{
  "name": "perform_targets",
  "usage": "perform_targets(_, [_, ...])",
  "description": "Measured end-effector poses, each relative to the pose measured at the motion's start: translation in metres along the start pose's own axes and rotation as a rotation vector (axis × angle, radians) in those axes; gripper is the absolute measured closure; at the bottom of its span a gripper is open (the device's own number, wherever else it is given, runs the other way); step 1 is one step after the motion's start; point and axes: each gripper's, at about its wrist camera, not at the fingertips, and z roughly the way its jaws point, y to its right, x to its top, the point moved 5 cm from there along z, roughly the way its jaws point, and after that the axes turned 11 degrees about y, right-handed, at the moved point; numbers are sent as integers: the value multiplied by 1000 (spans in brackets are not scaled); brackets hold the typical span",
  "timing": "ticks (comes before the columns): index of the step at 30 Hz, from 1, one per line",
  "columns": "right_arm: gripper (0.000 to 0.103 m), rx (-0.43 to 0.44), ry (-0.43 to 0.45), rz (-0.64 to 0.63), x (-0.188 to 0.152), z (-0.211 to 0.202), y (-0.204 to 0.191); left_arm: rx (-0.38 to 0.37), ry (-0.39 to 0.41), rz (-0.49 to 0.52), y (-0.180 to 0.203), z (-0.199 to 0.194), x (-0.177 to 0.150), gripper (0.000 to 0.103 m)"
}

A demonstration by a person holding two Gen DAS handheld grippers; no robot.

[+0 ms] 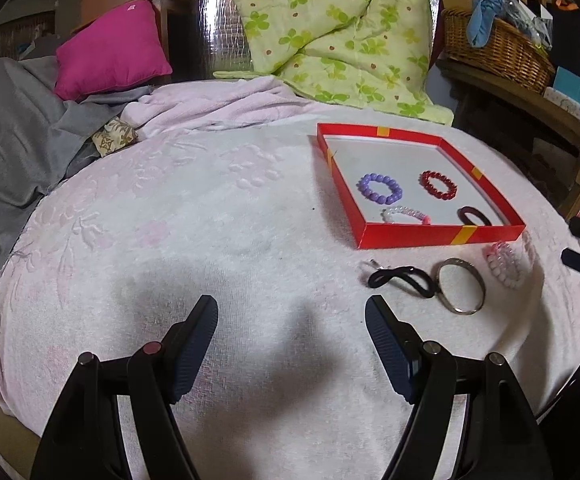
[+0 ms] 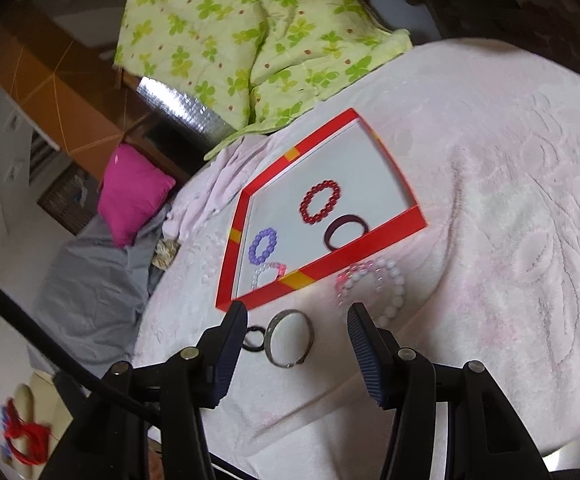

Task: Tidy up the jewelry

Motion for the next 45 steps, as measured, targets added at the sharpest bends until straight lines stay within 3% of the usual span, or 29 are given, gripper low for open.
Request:
perform_targets(5, [47,38,17,85,15,2,27,-11,-23,34,4,9,-1,26])
perform_targets(10, [47,74,-23,155,17,18,42,-63,-36,25,14,19,3,26])
perform_targets(15, [50,-20,-84,47,10,40,38,-116,-54,55,29,31,6,26])
perform_targets(18, [62,-87,-101,-46,10,55,35,-136,-64,53,31,39,9,26])
perform_targets(20, [63,-109,-102,-70,14,60,38,-156,-65,31,31,40,11,26])
perform_targets(25, [65,-154,-138,-81,14,69,50,-216,-66,21,41,46,15,26])
perform_targets(32, [65,-163,-152,-65,12,63,58,-250,-134,45,62,69,8,27])
perform_targets(34, [65,-161,-145,-65,13,61,57,-254,-144,42,64,72,7,38])
perform_targets(36, [65,-154,-141,-63,13,60,56,-274,-159,23,65,75,6,59])
perform_targets(41, [65,-130,-135,-53,14,58,54,-276,-184,9,68,79,0,89])
perform_targets(45, [65,-106,-136,0,14,58,58,-291,-163,14,71,72,1,91])
